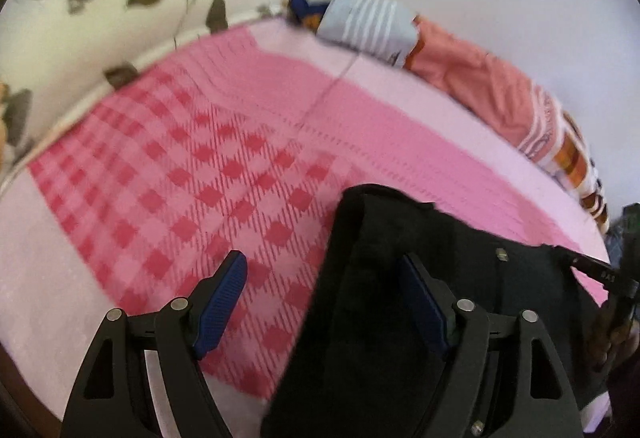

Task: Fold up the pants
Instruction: 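Grasp the waistband end of the black pants with both grippers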

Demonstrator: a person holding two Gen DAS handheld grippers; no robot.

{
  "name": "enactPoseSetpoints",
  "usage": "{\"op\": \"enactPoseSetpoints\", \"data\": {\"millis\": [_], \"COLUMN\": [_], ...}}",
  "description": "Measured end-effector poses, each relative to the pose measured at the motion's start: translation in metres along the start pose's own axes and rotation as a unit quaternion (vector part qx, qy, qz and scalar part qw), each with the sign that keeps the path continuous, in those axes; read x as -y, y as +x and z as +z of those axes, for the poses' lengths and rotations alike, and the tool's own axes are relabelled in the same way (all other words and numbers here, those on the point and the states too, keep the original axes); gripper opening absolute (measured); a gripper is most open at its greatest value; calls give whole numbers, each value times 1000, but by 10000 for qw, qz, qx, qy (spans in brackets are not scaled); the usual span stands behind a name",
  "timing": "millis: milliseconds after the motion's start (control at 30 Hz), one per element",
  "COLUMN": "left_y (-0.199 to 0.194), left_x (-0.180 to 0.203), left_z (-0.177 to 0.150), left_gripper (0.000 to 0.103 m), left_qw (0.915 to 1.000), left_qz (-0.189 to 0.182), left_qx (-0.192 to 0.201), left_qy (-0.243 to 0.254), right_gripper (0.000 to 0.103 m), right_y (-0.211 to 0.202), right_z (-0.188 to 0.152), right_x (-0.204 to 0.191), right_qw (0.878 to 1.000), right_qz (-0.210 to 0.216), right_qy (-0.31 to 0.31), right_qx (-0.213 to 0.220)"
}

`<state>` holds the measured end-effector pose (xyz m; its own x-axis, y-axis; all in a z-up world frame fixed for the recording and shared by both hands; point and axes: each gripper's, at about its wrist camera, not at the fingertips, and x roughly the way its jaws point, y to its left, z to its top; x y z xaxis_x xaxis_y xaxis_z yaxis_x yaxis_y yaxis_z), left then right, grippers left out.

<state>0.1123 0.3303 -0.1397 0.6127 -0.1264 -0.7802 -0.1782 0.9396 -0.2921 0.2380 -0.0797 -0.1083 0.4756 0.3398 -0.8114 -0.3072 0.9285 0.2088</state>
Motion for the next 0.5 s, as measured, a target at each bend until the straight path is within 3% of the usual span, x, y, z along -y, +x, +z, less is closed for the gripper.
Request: {"op": "enactPoseSetpoints", "data": {"millis": [67, 233, 367, 500], "left_y": [3, -7, -39, -54], "left_x": [6, 26, 18, -3], "left_z": [9, 27, 33, 38], "left_gripper": [79, 79, 79, 79], "left_qw": [9995, 9949, 9918, 9942], "left_qz": [155, 429, 623, 375], "left_qx": [-22, 218, 714, 537], "left_qy": [260, 883, 862, 851], "right_gripper": [0, 0, 2, 7], "right_y": [3, 3, -11, -43], "right_z": [-4, -1, -7, -20], "right_x": [5, 12, 16, 19], "right_qw": [9995, 9986, 9971, 9960], "right_qz": [-322, -484, -593, -370], "right_qy": [3, 173, 363, 588], "right_qx": [70, 128, 309, 556]}}
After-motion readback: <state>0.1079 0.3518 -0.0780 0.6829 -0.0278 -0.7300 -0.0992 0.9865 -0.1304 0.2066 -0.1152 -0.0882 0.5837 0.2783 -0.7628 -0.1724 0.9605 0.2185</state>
